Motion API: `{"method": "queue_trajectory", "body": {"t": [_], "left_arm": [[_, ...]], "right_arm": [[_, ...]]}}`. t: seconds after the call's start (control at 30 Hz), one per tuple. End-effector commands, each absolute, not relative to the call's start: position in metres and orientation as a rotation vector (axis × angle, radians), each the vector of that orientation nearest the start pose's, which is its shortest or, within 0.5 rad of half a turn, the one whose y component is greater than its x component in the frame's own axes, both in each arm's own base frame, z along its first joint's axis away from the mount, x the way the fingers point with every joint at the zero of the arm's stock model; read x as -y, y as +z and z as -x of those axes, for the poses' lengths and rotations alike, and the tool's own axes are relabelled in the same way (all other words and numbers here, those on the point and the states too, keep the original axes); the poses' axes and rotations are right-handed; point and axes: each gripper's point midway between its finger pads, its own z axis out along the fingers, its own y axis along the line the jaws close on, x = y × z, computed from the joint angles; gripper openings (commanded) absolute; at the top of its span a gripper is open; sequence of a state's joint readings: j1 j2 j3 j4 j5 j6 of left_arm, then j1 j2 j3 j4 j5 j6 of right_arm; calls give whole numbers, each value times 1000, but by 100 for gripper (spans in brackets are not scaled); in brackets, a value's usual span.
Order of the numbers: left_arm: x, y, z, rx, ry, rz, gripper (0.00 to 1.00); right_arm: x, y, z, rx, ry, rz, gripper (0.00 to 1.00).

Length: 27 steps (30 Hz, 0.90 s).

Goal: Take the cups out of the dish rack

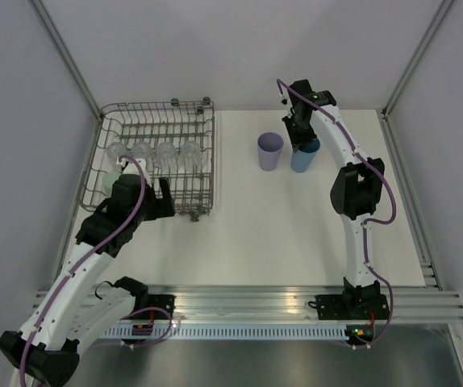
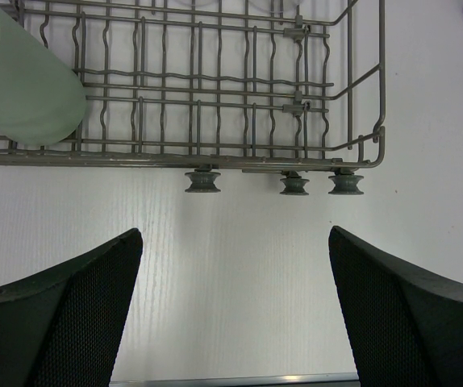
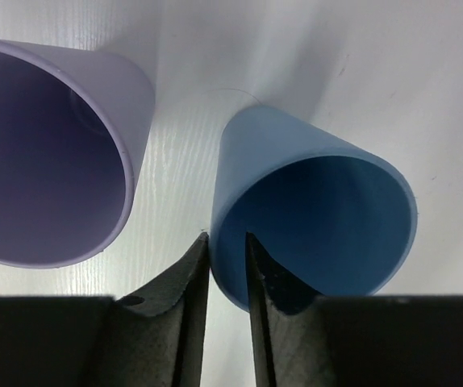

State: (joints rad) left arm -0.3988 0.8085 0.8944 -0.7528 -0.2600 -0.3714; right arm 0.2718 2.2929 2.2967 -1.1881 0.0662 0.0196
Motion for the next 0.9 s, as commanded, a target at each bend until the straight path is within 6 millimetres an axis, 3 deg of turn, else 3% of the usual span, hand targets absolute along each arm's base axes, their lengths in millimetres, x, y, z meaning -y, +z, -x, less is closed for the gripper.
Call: {"method": "queue_trajectory", "body": {"t": [0.0,0.1,0.3,0.33,0.37,0.4,0.53,0.57,0.63,0.67,0.7,0.73,0.77,0.8,0.83,0.87], "left_arm": [[69,209,-244,-2174,-140,66,100],[69,209,-244,-2172,-138,69,100],[67,211,-244,-2163,-129,75,100],[66,212,-244,-2160,-124,79,100],[65,212,-244,-2158,-121,84,100],[63,213,-245,-2154,-108,94,100],[53,218,-246,-2140,-58,156,100],[51,223,-247,-2132,-50,181,100],[42,230,-248,-2116,-3,240,100],[38,232,-248,-2112,18,260,100],[31,235,-248,-2097,53,288,100],[29,242,-249,-2081,55,317,99],[22,243,-247,-2078,94,343,100],[20,246,-247,-2068,104,363,100],[18,253,-247,-2050,103,387,100],[15,256,-247,-2044,123,399,100]], "right_arm": [[-122,153,-485,-2661,-8,326,31],[-123,162,-485,-2642,1,326,40],[-123,192,-481,-2580,22,316,44],[-123,197,-480,-2570,25,317,54],[-122,201,-478,-2564,25,315,72],[-122,211,-475,-2545,29,308,98],[-116,238,-465,-2492,22,268,98],[-114,256,-460,-2448,28,253,98],[-110,259,-451,-2438,19,226,98],[-108,282,-447,-2365,31,204,98],[-105,276,-441,-2374,26,198,98],[-103,283,-438,-2345,24,179,98],[-100,310,-433,-2249,36,149,98],[-95,300,-427,-2257,17,131,98],[-91,305,-423,-2225,10,100,98],[-88,337,-417,-2100,44,52,98]]}}
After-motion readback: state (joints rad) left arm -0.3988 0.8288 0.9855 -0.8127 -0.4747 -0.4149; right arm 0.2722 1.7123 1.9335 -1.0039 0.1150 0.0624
